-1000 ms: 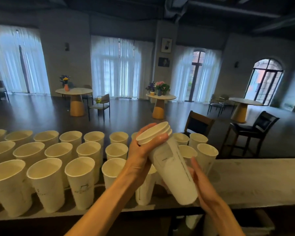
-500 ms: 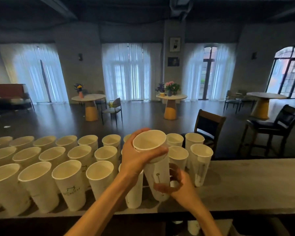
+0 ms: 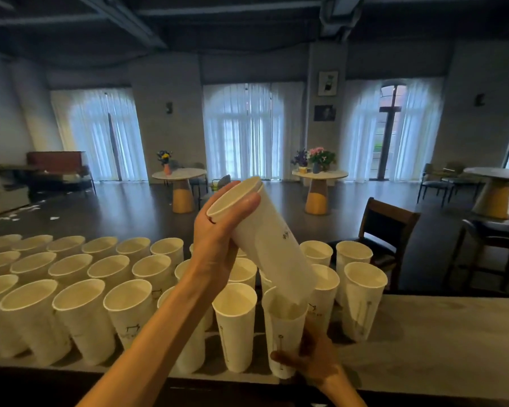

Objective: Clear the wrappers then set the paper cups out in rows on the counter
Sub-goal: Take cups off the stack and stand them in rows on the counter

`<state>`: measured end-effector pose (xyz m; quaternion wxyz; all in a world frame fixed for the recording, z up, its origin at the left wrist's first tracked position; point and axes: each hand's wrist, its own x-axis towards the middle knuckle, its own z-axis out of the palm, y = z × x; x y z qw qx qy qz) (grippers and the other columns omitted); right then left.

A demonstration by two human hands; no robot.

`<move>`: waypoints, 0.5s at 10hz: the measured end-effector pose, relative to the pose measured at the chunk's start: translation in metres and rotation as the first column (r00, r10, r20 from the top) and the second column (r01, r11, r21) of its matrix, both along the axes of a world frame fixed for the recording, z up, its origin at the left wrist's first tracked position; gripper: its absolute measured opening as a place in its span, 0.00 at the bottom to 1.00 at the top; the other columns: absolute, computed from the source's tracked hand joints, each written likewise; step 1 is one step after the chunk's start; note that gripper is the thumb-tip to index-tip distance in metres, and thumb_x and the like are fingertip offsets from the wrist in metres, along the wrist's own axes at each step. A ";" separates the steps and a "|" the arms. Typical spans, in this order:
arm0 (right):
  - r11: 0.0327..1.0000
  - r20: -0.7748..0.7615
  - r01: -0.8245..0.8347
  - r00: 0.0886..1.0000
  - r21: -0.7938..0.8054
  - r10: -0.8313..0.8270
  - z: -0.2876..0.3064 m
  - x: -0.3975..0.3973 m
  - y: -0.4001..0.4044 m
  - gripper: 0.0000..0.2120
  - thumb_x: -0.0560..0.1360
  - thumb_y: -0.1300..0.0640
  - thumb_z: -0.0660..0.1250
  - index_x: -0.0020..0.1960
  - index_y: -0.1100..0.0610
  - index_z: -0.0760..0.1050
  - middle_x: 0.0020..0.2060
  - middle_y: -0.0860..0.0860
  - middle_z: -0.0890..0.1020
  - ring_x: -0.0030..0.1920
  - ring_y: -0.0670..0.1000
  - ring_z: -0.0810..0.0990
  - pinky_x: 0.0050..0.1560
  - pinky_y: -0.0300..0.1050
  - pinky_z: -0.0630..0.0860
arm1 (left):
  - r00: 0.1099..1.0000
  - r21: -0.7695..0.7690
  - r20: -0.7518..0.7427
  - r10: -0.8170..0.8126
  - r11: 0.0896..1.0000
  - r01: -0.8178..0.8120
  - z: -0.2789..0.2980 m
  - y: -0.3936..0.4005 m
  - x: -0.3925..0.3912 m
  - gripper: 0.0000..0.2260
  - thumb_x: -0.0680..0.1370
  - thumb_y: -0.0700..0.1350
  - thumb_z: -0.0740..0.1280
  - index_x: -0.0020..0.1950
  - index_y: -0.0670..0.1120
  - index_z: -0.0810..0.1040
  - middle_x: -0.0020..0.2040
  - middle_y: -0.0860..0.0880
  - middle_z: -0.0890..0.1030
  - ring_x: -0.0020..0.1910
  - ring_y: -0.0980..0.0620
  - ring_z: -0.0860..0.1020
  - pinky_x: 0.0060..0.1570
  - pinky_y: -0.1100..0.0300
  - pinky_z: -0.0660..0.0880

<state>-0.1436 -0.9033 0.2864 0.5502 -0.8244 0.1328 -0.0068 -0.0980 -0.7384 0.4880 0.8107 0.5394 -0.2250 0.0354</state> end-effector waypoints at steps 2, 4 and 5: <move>0.994 0.034 -0.096 0.995 -0.050 0.098 -0.011 -0.002 -0.020 0.36 0.61 0.42 0.81 0.61 0.33 0.64 0.57 0.34 0.76 0.59 0.39 0.74 0.66 0.48 0.72 | 0.987 -0.015 0.021 -0.156 0.988 0.157 0.000 -0.010 -0.011 0.36 0.60 0.59 0.75 0.67 0.49 0.78 0.55 0.47 0.81 0.52 0.49 0.81 0.47 0.55 0.80; 0.700 0.331 -0.566 0.824 0.436 0.460 -0.063 0.008 -0.141 0.16 0.79 0.60 0.66 0.65 0.59 0.73 0.65 0.60 0.77 0.63 0.55 0.79 0.65 0.52 0.75 | 0.913 0.105 -0.092 -0.397 0.908 0.405 -0.028 -0.053 -0.023 0.27 0.62 0.57 0.75 0.59 0.52 0.83 0.53 0.46 0.84 0.52 0.47 0.81 0.53 0.46 0.79; 0.464 0.486 -0.609 0.793 0.644 0.366 0.014 -0.051 -0.112 0.27 0.75 0.41 0.67 0.67 0.56 0.75 0.62 0.54 0.80 0.60 0.51 0.81 0.60 0.47 0.76 | 0.889 0.139 -0.139 -0.437 0.880 0.454 -0.043 -0.074 -0.032 0.32 0.61 0.56 0.76 0.64 0.48 0.81 0.59 0.43 0.83 0.55 0.45 0.81 0.54 0.48 0.79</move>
